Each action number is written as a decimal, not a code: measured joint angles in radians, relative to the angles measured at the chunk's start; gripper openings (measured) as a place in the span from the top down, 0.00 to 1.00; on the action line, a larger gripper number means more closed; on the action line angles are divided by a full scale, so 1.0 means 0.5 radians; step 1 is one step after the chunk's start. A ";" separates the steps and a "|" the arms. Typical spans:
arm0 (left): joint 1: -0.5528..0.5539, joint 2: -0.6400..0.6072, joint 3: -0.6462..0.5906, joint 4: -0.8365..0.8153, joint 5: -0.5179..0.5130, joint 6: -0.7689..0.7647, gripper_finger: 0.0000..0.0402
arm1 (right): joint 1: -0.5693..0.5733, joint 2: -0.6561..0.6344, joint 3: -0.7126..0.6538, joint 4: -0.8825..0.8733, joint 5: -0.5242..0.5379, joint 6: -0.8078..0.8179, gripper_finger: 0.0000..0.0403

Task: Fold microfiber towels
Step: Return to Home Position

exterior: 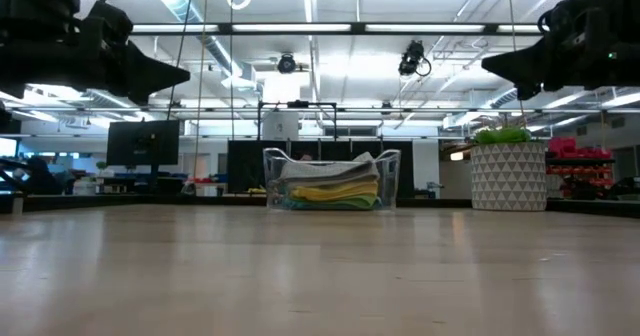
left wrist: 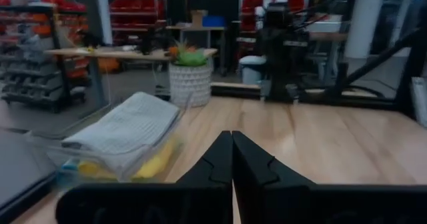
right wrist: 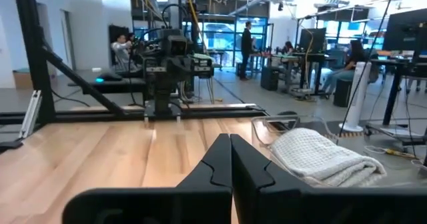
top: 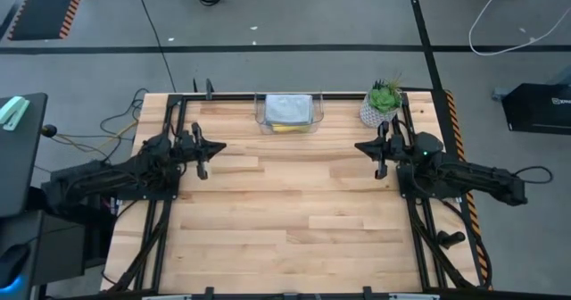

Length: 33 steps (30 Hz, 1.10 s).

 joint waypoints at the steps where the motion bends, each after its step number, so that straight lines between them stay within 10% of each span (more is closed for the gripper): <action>1: 0.002 -0.016 0.000 -0.025 -0.020 -0.005 0.98 | 0.001 0.000 0.000 -0.001 0.008 -0.001 1.00; 14: -0.027 -0.576 0.000 -0.548 -0.069 0.030 0.99 | 0.002 0.000 0.000 -0.061 0.096 -0.002 1.00; 33: -0.034 -0.562 0.001 -0.604 -0.186 -0.035 0.89 | 0.006 0.001 0.001 -0.293 0.136 0.029 0.96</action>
